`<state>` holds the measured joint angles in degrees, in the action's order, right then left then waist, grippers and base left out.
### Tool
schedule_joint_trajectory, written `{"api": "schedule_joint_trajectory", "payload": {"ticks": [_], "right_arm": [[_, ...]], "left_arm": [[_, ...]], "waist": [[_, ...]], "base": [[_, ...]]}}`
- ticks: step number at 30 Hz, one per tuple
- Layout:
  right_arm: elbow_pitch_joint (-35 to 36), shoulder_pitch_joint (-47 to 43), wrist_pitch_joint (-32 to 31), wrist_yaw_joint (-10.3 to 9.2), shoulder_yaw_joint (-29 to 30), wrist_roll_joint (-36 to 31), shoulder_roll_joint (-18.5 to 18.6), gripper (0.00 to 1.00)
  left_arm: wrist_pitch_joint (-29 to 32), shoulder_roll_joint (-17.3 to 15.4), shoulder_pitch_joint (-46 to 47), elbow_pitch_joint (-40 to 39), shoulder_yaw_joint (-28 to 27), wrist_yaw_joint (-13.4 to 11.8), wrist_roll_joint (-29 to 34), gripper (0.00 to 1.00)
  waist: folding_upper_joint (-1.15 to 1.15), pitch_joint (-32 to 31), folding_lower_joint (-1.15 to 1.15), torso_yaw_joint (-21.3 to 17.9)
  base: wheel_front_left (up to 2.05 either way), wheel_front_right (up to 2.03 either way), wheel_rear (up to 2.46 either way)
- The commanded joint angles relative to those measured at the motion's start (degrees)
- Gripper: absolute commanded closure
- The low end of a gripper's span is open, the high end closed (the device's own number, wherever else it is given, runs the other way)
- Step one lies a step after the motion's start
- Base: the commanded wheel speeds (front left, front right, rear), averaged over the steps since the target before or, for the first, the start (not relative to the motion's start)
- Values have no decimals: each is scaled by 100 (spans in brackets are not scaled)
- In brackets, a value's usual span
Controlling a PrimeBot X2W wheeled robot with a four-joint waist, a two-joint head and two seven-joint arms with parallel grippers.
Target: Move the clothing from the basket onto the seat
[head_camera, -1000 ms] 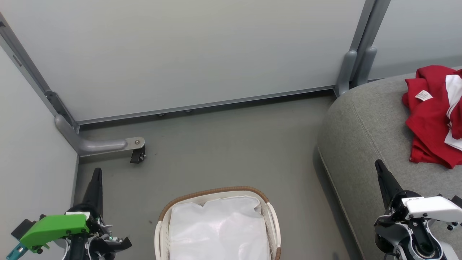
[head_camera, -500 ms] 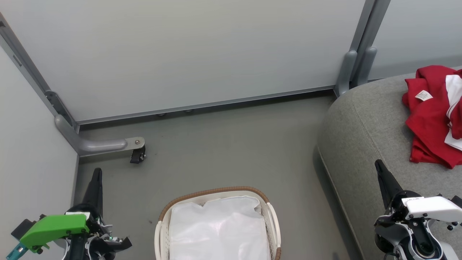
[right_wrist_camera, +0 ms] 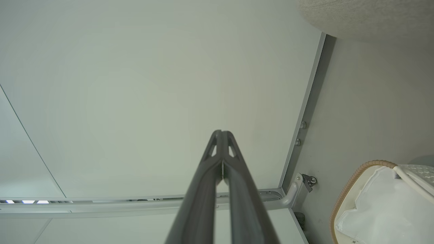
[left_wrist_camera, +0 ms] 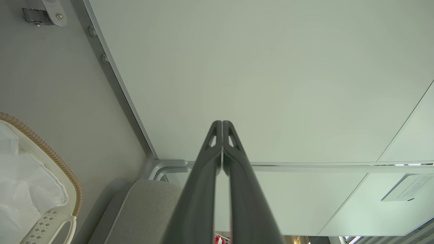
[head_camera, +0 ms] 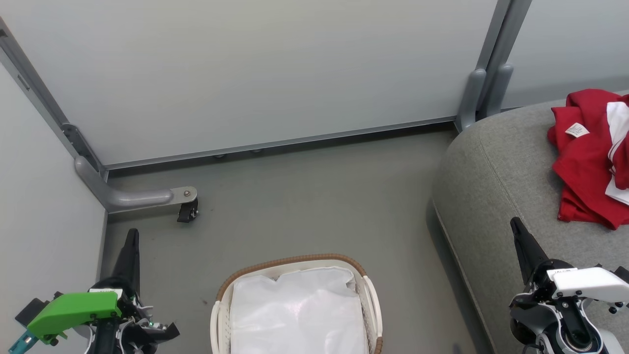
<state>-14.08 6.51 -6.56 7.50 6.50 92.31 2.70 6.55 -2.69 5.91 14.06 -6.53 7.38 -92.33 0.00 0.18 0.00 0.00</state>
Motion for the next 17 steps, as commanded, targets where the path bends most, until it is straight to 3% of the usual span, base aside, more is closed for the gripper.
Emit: {"api": "schedule_joint_trajectory", "payload": {"ticks": [1,17], "right_arm": [[23,-62,-18,-2,10,19,34,100],[23,-62,-17,-2,9,19,34,100]], "left_arm": [[18,-35,62,-10,-11,26,-18,100],[17,-36,61,-9,-10,26,-17,100]], "waist": [[0,0,0,0],[0,0,0,0]], "base": [[0,0,0],[0,0,0]]}}
